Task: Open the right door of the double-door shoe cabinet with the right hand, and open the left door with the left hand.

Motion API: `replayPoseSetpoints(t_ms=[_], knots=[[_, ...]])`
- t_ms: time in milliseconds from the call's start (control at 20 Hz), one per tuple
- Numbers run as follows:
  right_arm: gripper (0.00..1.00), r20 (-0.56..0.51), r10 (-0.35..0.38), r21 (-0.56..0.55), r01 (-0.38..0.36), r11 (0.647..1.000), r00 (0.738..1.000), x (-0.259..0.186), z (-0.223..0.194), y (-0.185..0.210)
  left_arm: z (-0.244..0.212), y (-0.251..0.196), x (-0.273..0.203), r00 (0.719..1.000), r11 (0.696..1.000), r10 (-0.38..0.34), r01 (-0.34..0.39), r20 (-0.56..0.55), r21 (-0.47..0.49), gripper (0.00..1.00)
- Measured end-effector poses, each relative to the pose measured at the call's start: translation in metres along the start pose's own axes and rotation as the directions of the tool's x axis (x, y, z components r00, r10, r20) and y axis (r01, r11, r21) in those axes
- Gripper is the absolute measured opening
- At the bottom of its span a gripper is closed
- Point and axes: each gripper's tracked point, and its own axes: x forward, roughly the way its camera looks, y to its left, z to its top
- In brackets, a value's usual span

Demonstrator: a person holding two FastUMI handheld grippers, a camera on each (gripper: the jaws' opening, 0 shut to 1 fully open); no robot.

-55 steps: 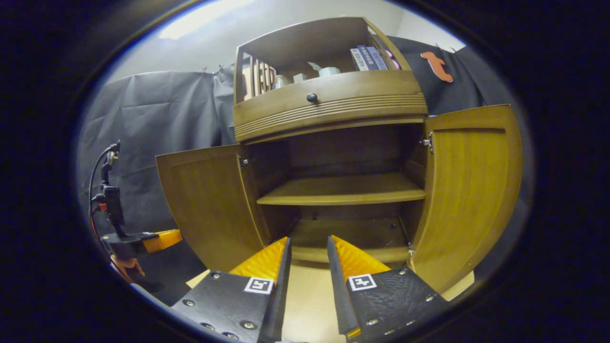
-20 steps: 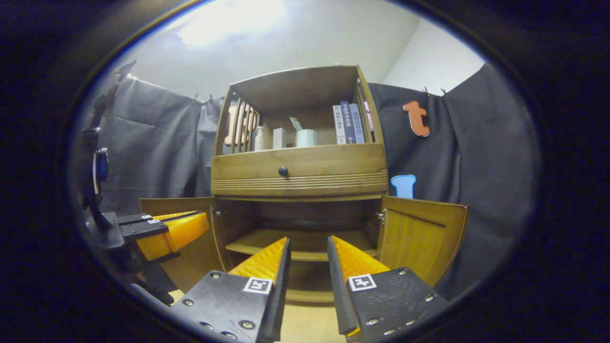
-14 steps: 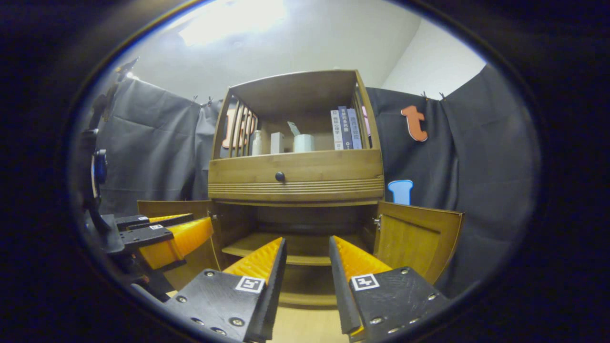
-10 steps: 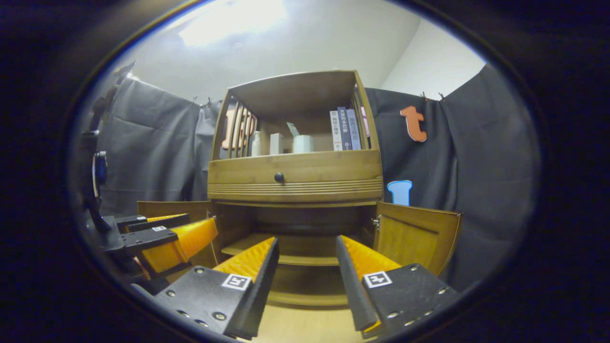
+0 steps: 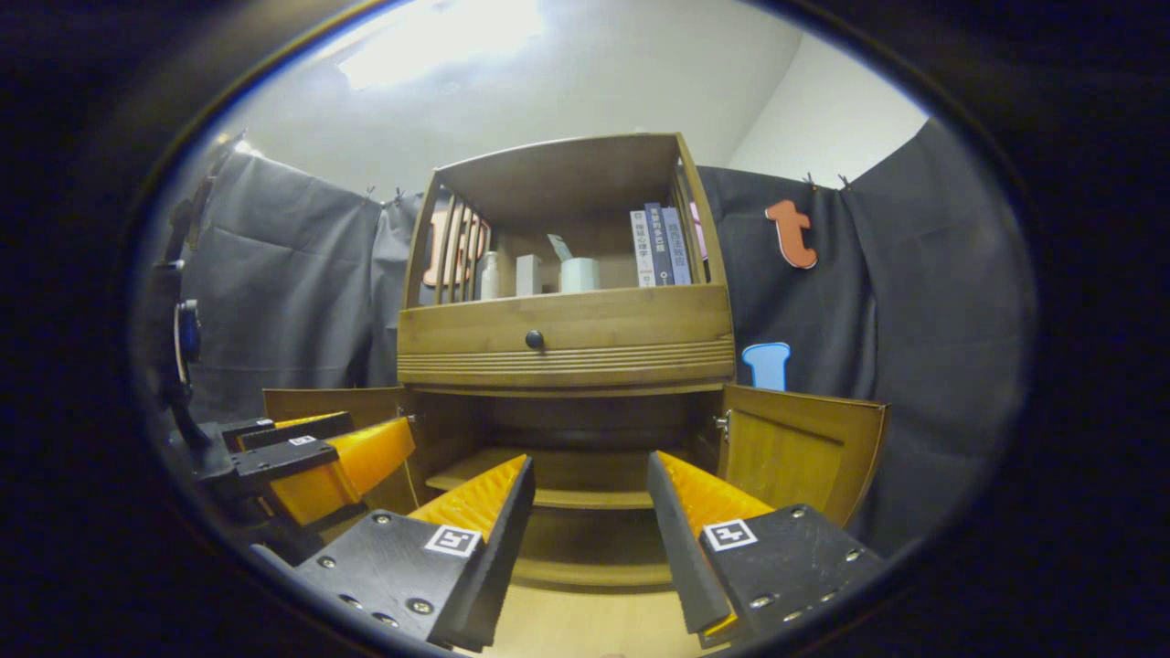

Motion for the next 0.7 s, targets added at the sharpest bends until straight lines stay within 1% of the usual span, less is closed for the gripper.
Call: replayPoseSetpoints(t_ms=[50, 100, 150, 200, 250, 300, 350, 400, 450, 500, 550, 600, 650, 700], knots=[[0.74, 0.001, -0.009, 0.004, 0.009, 1.000, 1.000, 0.001, -0.001, -0.002, 0.001, 0.004, -0.001, 1.000, 1.000, 0.012, -0.012, 0.004, 0.003, 0.89], [0.74, 0.002, -0.012, 0.012, 0.012, 1.000, 1.000, 0.000, -0.001, -0.002, 0.000, 0.008, -0.001, 1.000, 1.000, 0.019, -0.019, 0.004, 0.003, 0.89], [0.74, 0.003, -0.013, 0.023, 0.013, 1.000, 1.000, 0.000, 0.000, -0.001, -0.001, 0.009, 0.000, 1.000, 1.000, 0.020, -0.020, 0.000, -0.001, 0.94], [0.69, 0.005, -0.019, 0.031, 0.019, 0.999, 1.000, 0.001, 0.000, -0.003, -0.002, 0.012, 0.000, 1.000, 1.000, 0.024, -0.024, -0.004, -0.008, 0.89], [0.69, 0.006, -0.024, 0.038, 0.024, 0.999, 1.000, 0.001, 0.000, -0.004, -0.004, 0.013, -0.001, 1.000, 1.000, 0.025, -0.025, -0.009, -0.018, 0.91], [0.74, 0.010, -0.024, 0.048, 0.024, 0.999, 1.000, 0.001, 0.001, -0.003, -0.005, 0.015, 0.000, 1.000, 0.999, 0.027, -0.027, -0.013, -0.028, 0.92], [0.74, 0.010, -0.021, 0.060, 0.021, 0.998, 1.000, 0.001, 0.001, -0.002, -0.007, 0.016, 0.001, 0.999, 0.999, 0.027, -0.027, -0.019, -0.033, 0.92], [0.69, 0.012, -0.019, 0.071, 0.018, 0.997, 1.000, 0.002, 0.001, -0.002, -0.007, 0.018, 0.003, 0.999, 0.999, 0.027, -0.028, -0.024, -0.035, 0.92], [0.69, 0.016, -0.019, 0.075, 0.018, 0.997, 1.000, 0.003, 0.002, -0.001, -0.008, 0.019, 0.004, 0.999, 0.999, 0.029, -0.030, -0.028, -0.036, 0.92], [0.74, 0.016, -0.017, 0.073, 0.016, 0.997, 1.000, 0.003, 0.001, -0.001, -0.008, 0.019, 0.004, 0.999, 0.999, 0.029, -0.030, -0.028, -0.036, 0.95], [0.74, 0.000, -0.017, 0.069, 0.017, 0.997, 1.000, 0.003, -0.003, 0.000, -0.008, 0.019, 0.003, 0.999, 0.999, 0.027, -0.028, -0.028, -0.037, 0.92], [0.74, -0.011, -0.017, 0.072, 0.018, 0.997, 1.000, 0.003, -0.007, 0.000, -0.008, 0.018, 0.004, 0.999, 0.999, 0.021, -0.023, -0.026, -0.041, 0.96], [0.74, -0.014, -0.019, 0.074, 0.020, 0.997, 1.000, 0.002, -0.007, 0.001, -0.008, 0.019, 0.003, 0.999, 0.999, 0.018, -0.019, -0.026, -0.044, 0.92], [0.74, -0.015, -0.025, 0.073, 0.026, 0.997, 1.000, 0.001, -0.007, 0.000, -0.009, 0.019, 0.003, 0.999, 0.999, 0.014, -0.016, -0.028, -0.044, 0.96]])
